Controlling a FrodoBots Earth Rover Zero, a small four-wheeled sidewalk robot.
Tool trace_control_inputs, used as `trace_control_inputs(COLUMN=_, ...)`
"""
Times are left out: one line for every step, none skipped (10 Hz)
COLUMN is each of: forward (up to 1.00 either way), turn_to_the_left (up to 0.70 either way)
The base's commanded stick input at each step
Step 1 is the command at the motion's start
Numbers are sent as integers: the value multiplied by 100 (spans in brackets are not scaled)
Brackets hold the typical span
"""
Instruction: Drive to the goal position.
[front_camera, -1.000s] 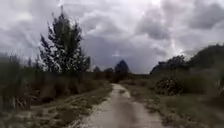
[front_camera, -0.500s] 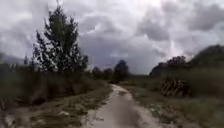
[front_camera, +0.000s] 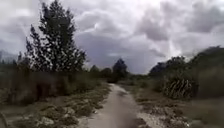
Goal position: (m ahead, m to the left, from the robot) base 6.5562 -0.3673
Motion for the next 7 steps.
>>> trace_control_inputs(forward=85, turn_to_the_left=0)
trace_control_inputs(forward=85, turn_to_the_left=0)
trace_control_inputs(forward=85, turn_to_the_left=0)
trace_control_inputs(forward=85, turn_to_the_left=0)
trace_control_inputs(forward=85, turn_to_the_left=0)
trace_control_inputs(forward=85, turn_to_the_left=0)
trace_control_inputs(forward=85, turn_to_the_left=0)
